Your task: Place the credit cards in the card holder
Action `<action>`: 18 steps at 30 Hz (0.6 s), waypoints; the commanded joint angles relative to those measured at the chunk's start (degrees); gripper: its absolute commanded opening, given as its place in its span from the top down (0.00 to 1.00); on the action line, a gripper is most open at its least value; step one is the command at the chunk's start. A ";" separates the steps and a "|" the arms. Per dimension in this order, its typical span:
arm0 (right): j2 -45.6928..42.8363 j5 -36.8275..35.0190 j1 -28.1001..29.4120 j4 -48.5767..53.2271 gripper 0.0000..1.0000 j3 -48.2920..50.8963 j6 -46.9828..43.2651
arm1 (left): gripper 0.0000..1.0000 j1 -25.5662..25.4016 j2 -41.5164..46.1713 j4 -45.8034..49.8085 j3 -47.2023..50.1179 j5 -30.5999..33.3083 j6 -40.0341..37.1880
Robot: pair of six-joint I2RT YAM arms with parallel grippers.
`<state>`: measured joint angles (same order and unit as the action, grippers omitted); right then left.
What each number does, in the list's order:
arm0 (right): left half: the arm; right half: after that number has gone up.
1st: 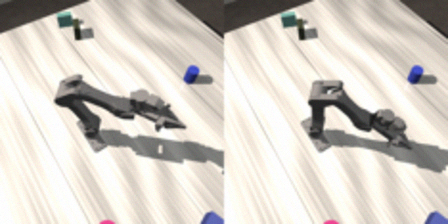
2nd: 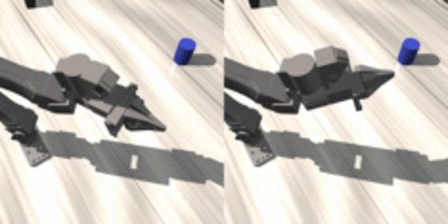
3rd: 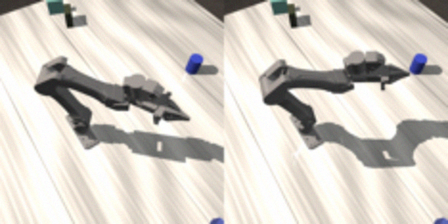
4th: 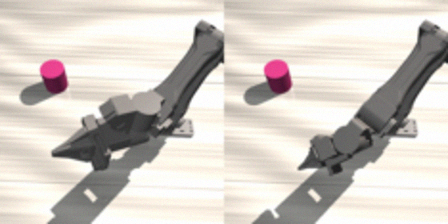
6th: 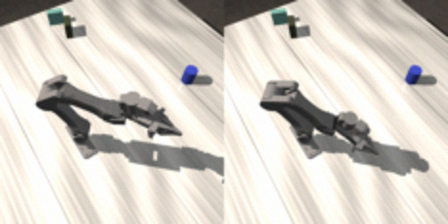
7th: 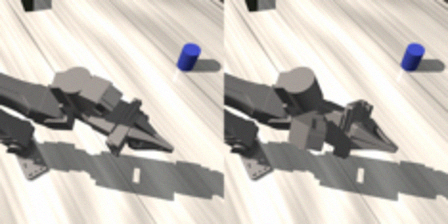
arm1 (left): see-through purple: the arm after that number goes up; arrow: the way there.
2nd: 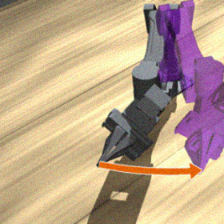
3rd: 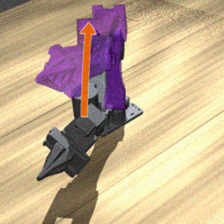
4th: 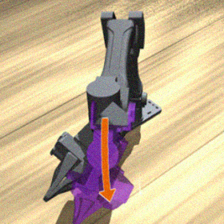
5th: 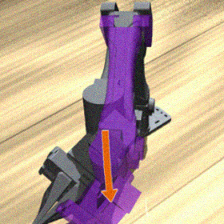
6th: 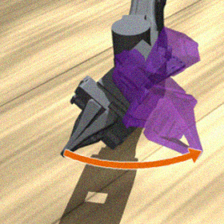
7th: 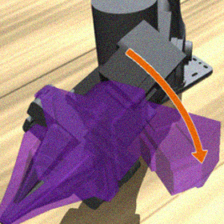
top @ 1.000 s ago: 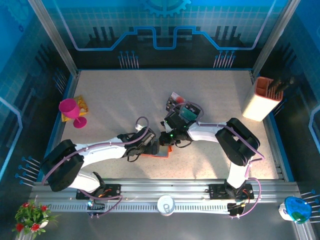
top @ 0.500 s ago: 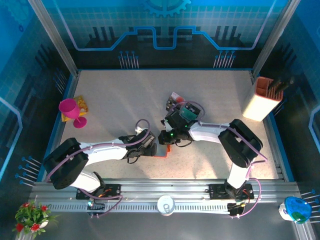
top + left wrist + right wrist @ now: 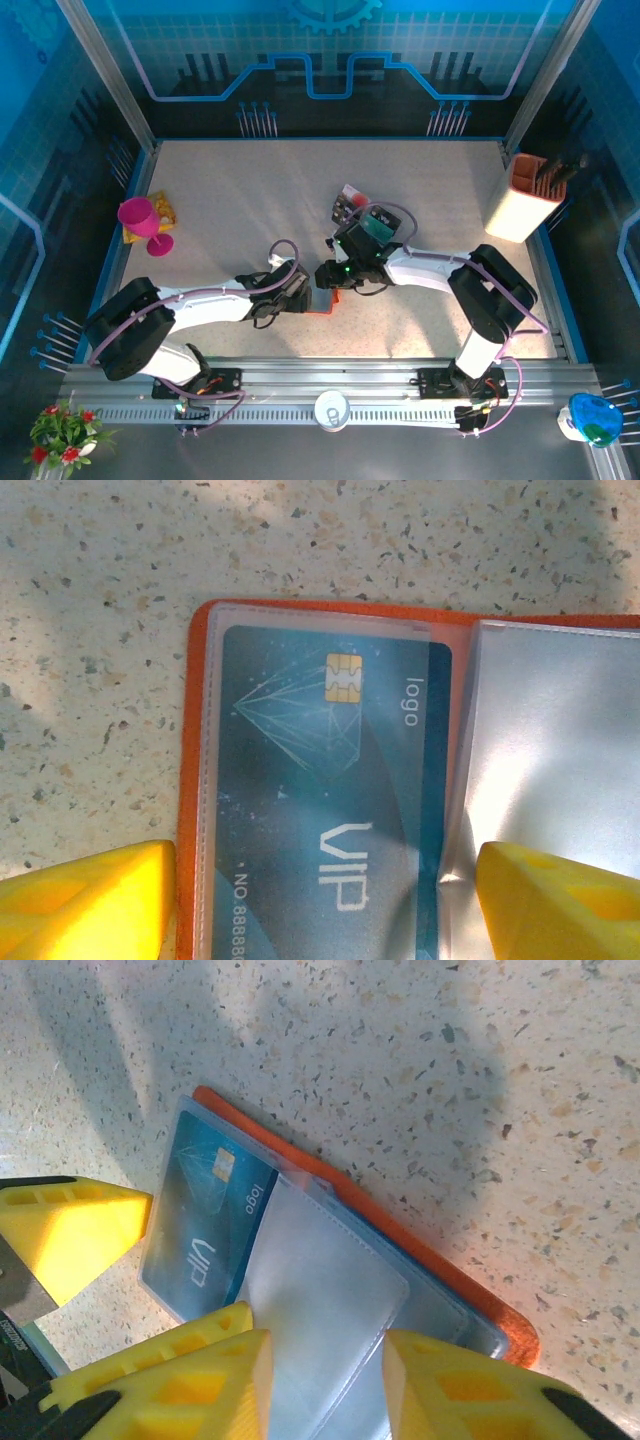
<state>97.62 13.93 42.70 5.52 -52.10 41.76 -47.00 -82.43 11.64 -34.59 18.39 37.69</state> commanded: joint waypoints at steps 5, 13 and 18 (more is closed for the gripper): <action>3.70 0.56 0.26 -1.54 0.61 0.33 0.95 | 0.21 -0.36 -0.09 -1.09 1.93 -1.01 1.86; 5.62 2.56 0.18 -2.41 0.61 -1.24 1.17 | 0.21 -0.29 0.42 -1.23 2.40 -1.06 2.03; 5.54 3.78 0.26 -2.69 0.61 -1.94 1.26 | 0.21 -0.30 0.93 -1.31 2.60 -0.96 2.03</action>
<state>102.02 15.68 42.70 2.94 -52.84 42.46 -47.00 -81.56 10.35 -33.56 18.59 38.89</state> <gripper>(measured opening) 0.388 0.786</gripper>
